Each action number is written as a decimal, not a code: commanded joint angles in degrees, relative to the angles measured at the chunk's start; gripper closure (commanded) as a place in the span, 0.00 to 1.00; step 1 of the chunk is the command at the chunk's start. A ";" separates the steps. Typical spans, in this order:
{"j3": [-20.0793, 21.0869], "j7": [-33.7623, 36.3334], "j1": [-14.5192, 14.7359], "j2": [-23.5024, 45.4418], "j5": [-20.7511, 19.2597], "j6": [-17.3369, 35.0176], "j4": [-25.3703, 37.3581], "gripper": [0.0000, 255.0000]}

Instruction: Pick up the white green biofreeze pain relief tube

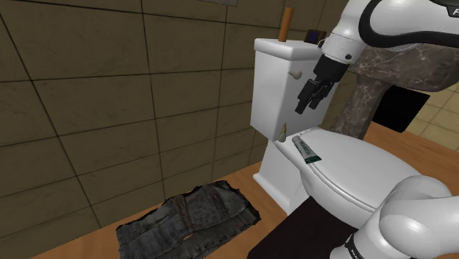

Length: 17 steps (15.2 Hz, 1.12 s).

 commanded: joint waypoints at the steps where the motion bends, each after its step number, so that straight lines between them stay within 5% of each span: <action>1: 0.00 0.00 0.00 0.00 0.00 0.00 0.00 0.00; 17: -5.64 -1.47 -10.90 5.38 -10.70 31.96 -21.56 0.00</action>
